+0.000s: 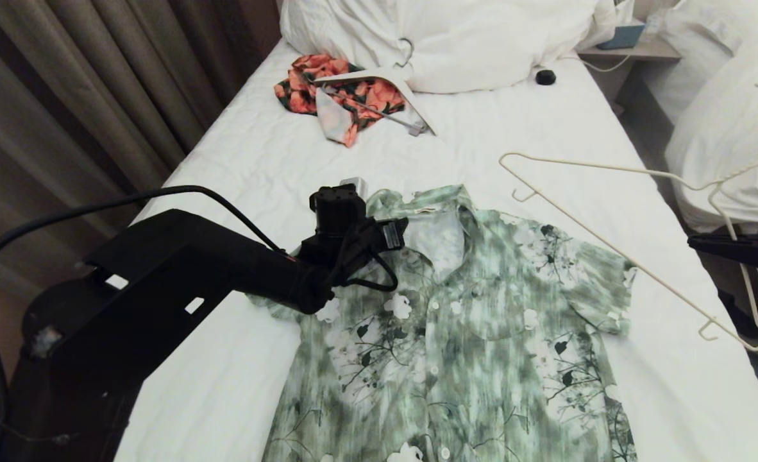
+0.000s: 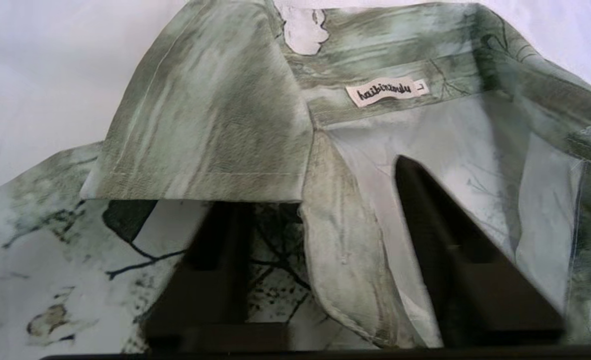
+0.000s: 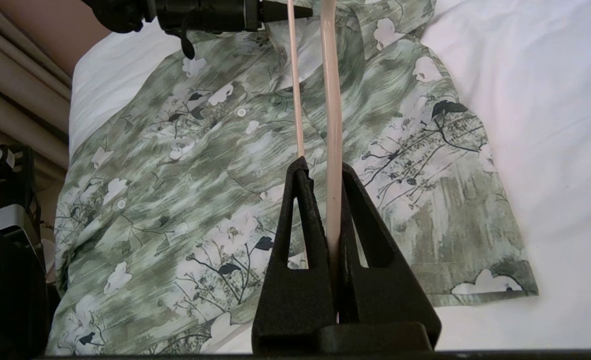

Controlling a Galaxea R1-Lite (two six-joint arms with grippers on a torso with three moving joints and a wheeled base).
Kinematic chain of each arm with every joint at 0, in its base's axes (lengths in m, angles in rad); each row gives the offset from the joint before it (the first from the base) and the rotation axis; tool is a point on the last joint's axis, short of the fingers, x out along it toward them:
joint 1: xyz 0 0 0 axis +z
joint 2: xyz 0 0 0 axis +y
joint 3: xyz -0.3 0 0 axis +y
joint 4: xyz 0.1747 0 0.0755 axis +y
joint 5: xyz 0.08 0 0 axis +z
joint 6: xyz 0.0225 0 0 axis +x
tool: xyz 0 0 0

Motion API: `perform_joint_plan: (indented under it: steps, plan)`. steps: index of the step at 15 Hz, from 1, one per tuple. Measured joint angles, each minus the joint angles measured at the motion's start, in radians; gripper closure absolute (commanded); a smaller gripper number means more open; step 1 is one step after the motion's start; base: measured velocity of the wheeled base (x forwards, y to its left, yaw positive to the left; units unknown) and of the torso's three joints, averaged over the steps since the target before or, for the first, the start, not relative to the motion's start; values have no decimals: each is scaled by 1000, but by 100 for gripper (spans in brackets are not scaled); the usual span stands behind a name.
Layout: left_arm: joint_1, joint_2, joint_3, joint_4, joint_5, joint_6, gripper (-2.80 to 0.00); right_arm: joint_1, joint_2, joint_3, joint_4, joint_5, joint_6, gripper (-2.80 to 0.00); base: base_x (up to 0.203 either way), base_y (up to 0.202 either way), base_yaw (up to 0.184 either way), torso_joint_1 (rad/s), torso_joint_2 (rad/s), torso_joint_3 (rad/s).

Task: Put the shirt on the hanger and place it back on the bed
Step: Lift the shirt and hanger

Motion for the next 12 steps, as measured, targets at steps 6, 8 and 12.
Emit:
perform_joint_plan:
  steps: [6,8,12]
  plan:
    - [5,-26,10,3,-1,0,0,0,4,-2,3,-1,2,0,0,0,0,0,0,0]
    - [5,-64,41,4,-3,-2,0,15,11,-8,7,-3,3,0,0,0,0,0,0,0]
    - [-12,-180,142,4,-3,-5,0,58,18,-6,11,-5,21,0,0,0,0,0,0,0]
